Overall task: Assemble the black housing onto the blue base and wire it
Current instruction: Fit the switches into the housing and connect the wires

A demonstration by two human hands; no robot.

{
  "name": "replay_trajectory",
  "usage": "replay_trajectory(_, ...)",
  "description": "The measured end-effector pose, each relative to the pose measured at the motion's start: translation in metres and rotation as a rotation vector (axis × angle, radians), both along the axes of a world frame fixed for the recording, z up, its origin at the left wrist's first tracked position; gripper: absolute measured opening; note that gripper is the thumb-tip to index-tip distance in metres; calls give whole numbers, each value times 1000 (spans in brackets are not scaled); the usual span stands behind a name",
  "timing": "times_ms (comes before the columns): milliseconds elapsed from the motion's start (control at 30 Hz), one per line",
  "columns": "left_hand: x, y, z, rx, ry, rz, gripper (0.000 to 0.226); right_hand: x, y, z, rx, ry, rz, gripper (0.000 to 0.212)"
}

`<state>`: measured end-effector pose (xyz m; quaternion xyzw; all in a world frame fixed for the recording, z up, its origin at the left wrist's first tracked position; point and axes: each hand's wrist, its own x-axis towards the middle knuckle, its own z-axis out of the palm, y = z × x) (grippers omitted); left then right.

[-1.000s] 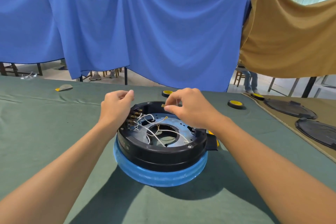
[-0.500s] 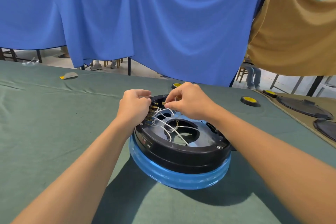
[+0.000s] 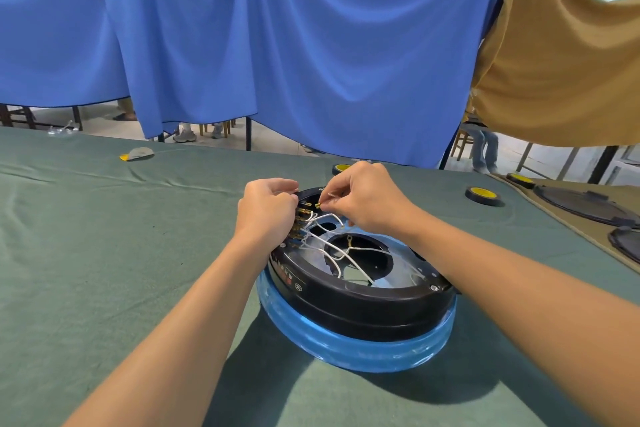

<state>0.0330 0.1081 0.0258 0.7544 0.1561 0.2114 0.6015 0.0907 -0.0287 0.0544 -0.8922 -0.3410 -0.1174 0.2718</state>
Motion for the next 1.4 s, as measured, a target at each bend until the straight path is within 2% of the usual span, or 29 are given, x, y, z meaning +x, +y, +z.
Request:
replay_trajectory(100, -1, 1, -1, -7, -2, 0, 29, -1, 1, -2, 21, 79, -18, 8)
replay_trajectory(333, -1, 0, -1, -9, -1, -4, 30, -5, 7, 1, 438, 841, -153, 11)
replay_trajectory(433, -2, 0, -1, -21, 2, -6, 30, -6, 13, 1, 544, 990, -244, 10)
replay_trajectory(700, -2, 0, 0, -27, 2, -7, 31, -6, 21, 1, 575, 1097, -327, 8)
replay_trajectory(900, -1, 1, -1, -25, -3, -7, 30, -6, 20, 1, 598, 1090, -346, 10)
replay_trajectory(1400, 0, 4, -2, -10, 1, -18, 30, -7, 25, -1, 493, 1049, -391, 11)
